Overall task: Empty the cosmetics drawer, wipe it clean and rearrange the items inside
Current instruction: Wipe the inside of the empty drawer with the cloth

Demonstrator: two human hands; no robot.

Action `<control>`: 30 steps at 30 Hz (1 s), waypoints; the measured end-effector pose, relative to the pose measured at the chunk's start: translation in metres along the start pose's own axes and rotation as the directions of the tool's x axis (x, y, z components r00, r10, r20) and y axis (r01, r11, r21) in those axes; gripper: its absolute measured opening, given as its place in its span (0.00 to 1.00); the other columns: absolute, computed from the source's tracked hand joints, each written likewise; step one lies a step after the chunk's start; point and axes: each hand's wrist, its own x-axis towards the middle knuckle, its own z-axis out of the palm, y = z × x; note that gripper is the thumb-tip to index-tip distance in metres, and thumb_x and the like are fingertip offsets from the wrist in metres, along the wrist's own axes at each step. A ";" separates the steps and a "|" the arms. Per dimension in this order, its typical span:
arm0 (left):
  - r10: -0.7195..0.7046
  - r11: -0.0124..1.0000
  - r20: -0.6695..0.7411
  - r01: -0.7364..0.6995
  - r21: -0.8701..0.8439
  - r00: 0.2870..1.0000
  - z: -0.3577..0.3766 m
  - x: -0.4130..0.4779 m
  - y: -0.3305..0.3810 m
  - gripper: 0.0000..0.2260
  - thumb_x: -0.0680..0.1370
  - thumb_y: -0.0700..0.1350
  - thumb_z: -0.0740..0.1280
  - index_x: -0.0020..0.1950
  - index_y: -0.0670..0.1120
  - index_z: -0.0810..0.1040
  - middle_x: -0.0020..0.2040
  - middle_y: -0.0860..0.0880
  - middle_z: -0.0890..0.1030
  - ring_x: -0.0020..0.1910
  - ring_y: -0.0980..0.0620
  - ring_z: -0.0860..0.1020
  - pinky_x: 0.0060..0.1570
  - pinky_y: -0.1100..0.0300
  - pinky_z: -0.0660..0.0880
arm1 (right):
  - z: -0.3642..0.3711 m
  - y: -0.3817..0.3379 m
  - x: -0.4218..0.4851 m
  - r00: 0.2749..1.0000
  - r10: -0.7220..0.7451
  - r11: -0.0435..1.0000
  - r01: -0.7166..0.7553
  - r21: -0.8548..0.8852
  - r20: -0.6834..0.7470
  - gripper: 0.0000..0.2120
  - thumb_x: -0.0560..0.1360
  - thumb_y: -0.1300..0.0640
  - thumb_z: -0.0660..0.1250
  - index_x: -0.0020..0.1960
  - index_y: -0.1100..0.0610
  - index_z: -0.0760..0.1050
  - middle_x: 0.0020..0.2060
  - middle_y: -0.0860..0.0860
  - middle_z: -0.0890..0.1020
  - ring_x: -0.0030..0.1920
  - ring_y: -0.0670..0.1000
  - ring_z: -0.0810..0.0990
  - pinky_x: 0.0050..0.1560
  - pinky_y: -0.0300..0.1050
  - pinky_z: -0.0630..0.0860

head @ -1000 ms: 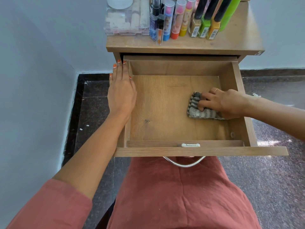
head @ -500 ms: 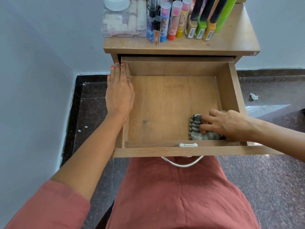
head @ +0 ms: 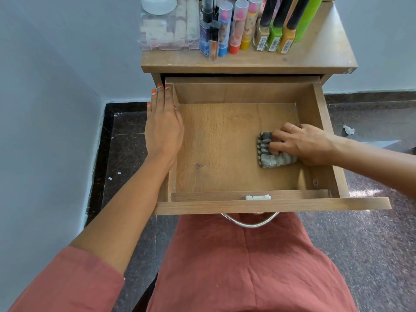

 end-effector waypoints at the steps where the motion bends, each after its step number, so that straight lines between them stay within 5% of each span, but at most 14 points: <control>1: -0.002 1.000 -0.001 0.002 -0.001 1.000 0.000 0.000 0.000 0.21 0.82 0.40 0.46 0.75 0.42 0.51 0.77 0.44 0.52 0.76 0.50 0.48 0.74 0.56 0.46 | -0.002 0.005 0.004 1.000 0.018 1.000 -0.018 0.005 -0.004 0.27 0.75 0.57 0.62 0.69 0.48 0.54 0.69 0.52 0.58 0.67 0.54 0.60 0.58 0.46 0.74; 8: 0.006 1.000 -0.003 -0.006 -0.009 1.000 0.000 0.000 0.000 0.21 0.82 0.40 0.47 0.75 0.41 0.52 0.76 0.43 0.53 0.76 0.49 0.49 0.75 0.56 0.46 | -0.014 0.037 0.032 0.988 0.153 0.987 -0.152 0.047 -0.032 0.27 0.74 0.61 0.63 0.69 0.51 0.57 0.70 0.55 0.57 0.69 0.57 0.59 0.59 0.50 0.74; 22: 0.001 1.000 -0.006 -0.001 -0.010 1.000 0.000 0.000 0.000 0.21 0.82 0.40 0.47 0.75 0.41 0.52 0.77 0.44 0.53 0.76 0.49 0.49 0.75 0.55 0.47 | 0.000 0.015 0.012 0.987 0.154 0.965 -0.138 0.225 -0.055 0.28 0.73 0.65 0.63 0.70 0.54 0.59 0.68 0.56 0.59 0.66 0.58 0.61 0.54 0.47 0.75; 30: -0.005 1.000 -0.006 0.005 0.000 1.000 -0.001 0.000 0.001 0.21 0.82 0.40 0.47 0.75 0.41 0.52 0.77 0.44 0.53 0.76 0.49 0.49 0.75 0.55 0.48 | 0.008 -0.017 -0.008 0.974 0.206 0.937 -0.168 0.307 -0.095 0.24 0.71 0.54 0.64 0.66 0.53 0.62 0.64 0.53 0.64 0.60 0.54 0.64 0.41 0.42 0.72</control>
